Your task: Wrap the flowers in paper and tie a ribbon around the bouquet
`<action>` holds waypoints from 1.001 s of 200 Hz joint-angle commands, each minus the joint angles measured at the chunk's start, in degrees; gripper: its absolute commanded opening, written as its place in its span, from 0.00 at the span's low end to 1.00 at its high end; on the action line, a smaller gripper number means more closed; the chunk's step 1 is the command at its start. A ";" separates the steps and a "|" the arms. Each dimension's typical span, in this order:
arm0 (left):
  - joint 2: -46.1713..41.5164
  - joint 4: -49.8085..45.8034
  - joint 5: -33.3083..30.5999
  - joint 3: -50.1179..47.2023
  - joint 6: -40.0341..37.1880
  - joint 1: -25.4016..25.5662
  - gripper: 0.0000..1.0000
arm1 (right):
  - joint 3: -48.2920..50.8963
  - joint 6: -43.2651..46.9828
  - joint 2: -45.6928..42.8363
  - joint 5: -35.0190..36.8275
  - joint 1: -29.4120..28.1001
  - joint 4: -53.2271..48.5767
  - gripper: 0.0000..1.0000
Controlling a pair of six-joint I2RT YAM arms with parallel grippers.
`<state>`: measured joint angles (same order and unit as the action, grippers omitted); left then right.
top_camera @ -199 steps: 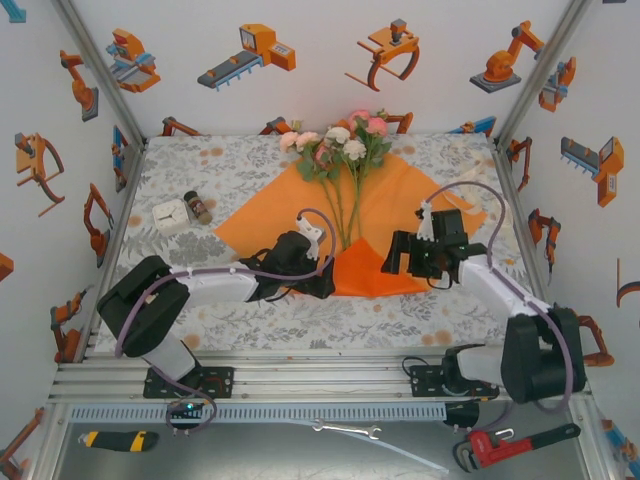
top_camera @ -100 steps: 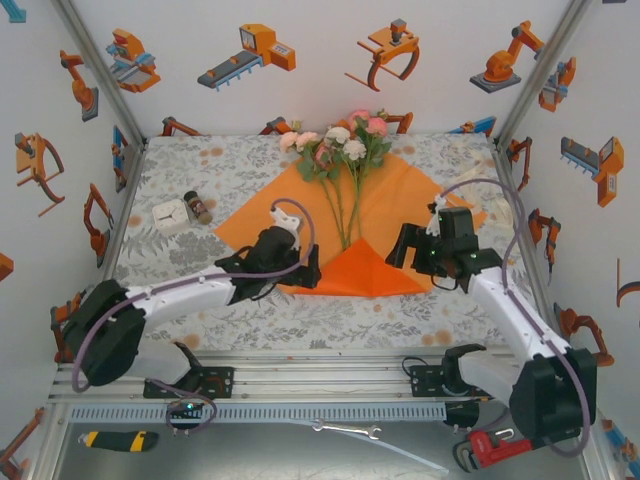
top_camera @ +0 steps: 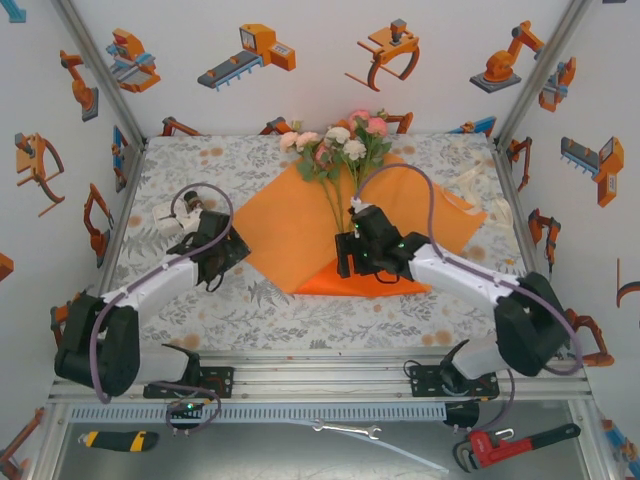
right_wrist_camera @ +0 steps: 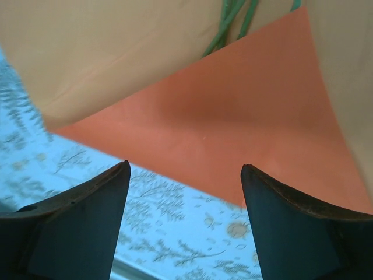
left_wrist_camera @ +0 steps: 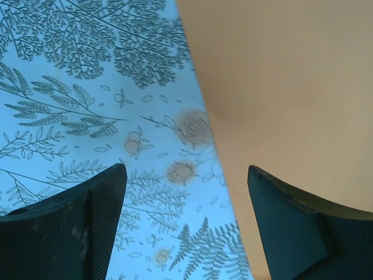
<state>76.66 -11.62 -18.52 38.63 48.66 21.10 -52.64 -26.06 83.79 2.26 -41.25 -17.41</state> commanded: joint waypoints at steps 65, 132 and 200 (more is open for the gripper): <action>11.13 12.36 7.47 0.86 5.18 -1.27 0.71 | -1.78 6.70 12.33 10.67 -0.41 7.65 0.69; 16.36 17.18 11.67 0.92 10.86 -1.31 0.54 | -2.33 5.44 15.48 12.03 -0.40 8.36 0.69; 12.99 31.44 20.62 -0.74 11.30 0.36 0.44 | -1.83 5.45 14.15 10.78 -0.35 8.49 0.69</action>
<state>92.18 16.86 -1.48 38.74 58.96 20.08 -53.98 -20.34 97.71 12.25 -41.45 -9.54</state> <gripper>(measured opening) 0.444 0.695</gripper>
